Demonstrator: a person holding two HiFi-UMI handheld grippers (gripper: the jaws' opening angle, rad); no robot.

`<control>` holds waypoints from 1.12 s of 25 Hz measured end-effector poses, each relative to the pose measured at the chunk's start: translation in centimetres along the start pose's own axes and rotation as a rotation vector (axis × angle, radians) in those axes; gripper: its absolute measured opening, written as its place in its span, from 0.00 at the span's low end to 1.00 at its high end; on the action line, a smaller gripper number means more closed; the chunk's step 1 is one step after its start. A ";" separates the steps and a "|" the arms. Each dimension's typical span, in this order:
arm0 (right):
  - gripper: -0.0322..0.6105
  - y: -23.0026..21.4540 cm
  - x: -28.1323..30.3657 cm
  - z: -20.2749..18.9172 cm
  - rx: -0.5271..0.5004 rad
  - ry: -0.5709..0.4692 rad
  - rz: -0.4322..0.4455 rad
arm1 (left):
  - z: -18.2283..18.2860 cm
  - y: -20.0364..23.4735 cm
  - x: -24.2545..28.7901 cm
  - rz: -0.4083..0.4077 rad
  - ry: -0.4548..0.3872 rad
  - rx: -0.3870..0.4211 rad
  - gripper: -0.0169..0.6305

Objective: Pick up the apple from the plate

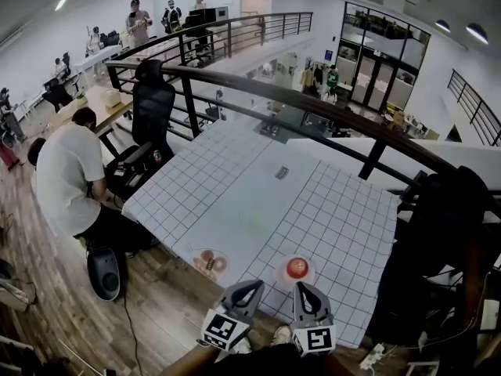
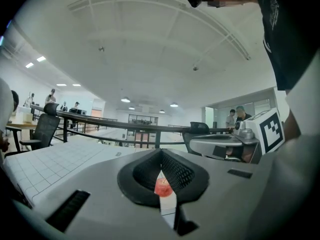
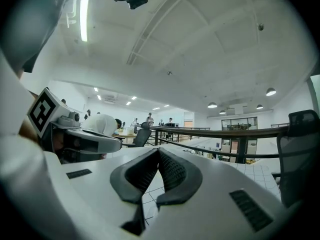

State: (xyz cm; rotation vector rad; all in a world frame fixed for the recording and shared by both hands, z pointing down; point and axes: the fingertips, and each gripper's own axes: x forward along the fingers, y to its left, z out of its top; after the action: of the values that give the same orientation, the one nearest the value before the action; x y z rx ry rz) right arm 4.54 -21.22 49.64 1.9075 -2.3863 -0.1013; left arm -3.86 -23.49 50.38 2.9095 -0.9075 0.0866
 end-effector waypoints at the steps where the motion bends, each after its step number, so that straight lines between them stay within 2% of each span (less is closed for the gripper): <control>1: 0.09 -0.4 0.2 0.0 0.003 0.002 0.000 | 0.0 0.1 0.5 0.002 0.002 0.003 0.06; 6: 0.09 -3.0 1.1 -1.0 0.004 0.030 0.013 | -0.1 0.0 3.1 0.009 0.019 -0.006 0.06; 16: 0.09 -5.7 2.6 -1.4 0.022 0.007 0.039 | -1.3 -0.3 5.5 0.055 0.033 -0.045 0.06; 28: 0.09 -7.0 3.5 -5.6 0.053 0.102 0.064 | -2.5 0.7 7.4 0.090 0.074 -0.068 0.06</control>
State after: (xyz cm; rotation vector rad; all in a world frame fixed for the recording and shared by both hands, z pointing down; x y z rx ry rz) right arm 11.13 -26.21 54.54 1.8096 -2.4024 0.0632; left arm 1.73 -27.97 53.54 2.7825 -1.0087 0.1657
